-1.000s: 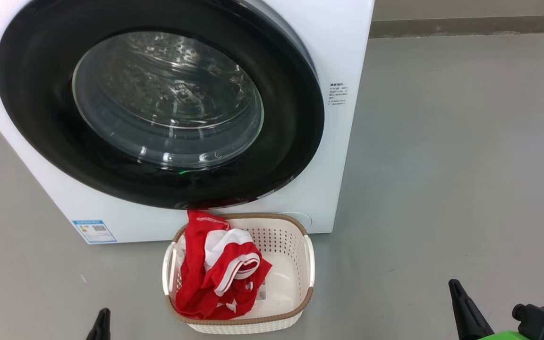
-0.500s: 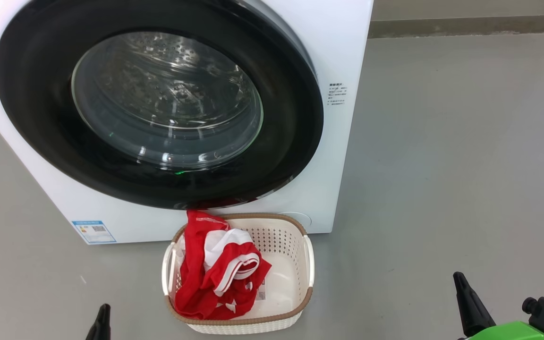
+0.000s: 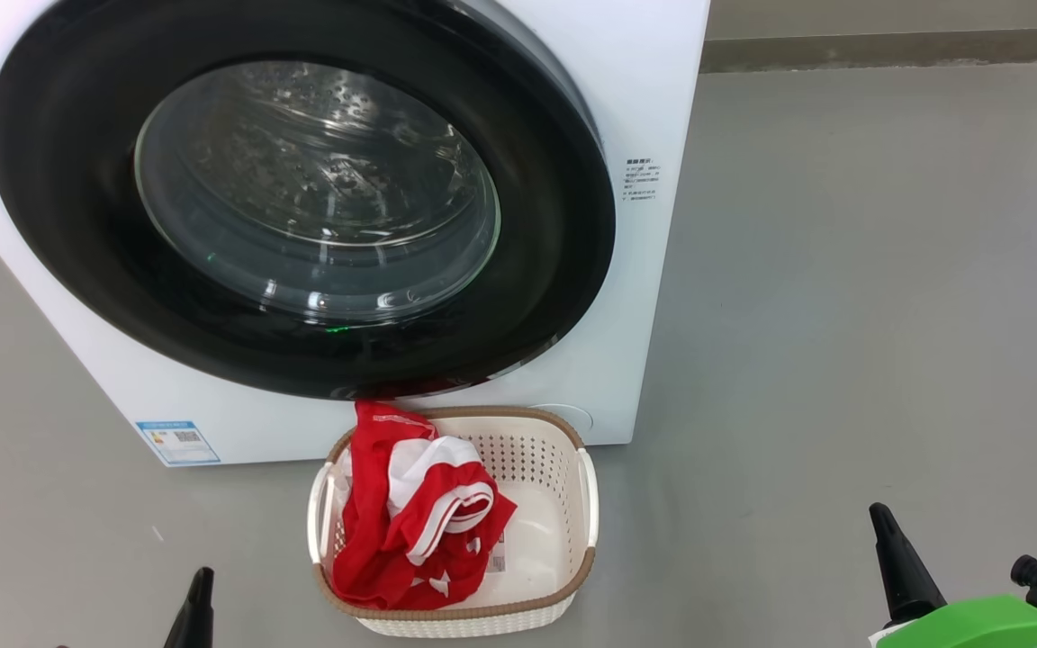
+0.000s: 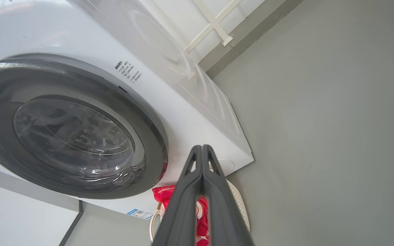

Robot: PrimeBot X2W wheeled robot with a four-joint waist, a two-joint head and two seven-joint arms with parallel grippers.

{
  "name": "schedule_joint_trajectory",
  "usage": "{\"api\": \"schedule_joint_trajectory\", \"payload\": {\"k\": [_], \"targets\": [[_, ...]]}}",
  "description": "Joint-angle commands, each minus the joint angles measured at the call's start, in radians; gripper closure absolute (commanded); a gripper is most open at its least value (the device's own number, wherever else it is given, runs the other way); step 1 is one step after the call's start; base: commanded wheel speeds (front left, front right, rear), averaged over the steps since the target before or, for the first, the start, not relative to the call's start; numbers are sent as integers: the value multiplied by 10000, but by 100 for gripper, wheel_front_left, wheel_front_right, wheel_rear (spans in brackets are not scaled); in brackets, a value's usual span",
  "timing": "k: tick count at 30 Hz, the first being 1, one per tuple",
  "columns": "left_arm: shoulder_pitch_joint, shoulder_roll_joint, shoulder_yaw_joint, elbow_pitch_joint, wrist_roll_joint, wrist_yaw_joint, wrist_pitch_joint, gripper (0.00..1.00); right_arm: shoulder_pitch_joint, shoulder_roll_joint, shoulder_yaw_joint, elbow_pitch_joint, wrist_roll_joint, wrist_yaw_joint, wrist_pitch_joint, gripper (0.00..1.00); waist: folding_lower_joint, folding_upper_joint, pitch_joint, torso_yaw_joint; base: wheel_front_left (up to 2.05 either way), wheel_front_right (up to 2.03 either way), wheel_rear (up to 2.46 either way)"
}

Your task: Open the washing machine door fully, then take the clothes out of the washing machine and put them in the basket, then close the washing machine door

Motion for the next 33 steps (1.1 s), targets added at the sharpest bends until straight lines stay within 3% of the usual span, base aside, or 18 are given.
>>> {"api": "schedule_joint_trajectory", "payload": {"k": [1, 33], "targets": [[-464, 78, 256, -296, -200, -33, 53, 100, -488, -140, 22, -295, 235, -18, 56, 100, -1, 0, 0, -1, 0, 0, 0], [-902, -235, 481, -429, -3219, -50, 944, 100, -1012, -160, -225, -478, 3453, -28, 971, 100, -1, 0, -3, -40, 0, 0, 0]]}}
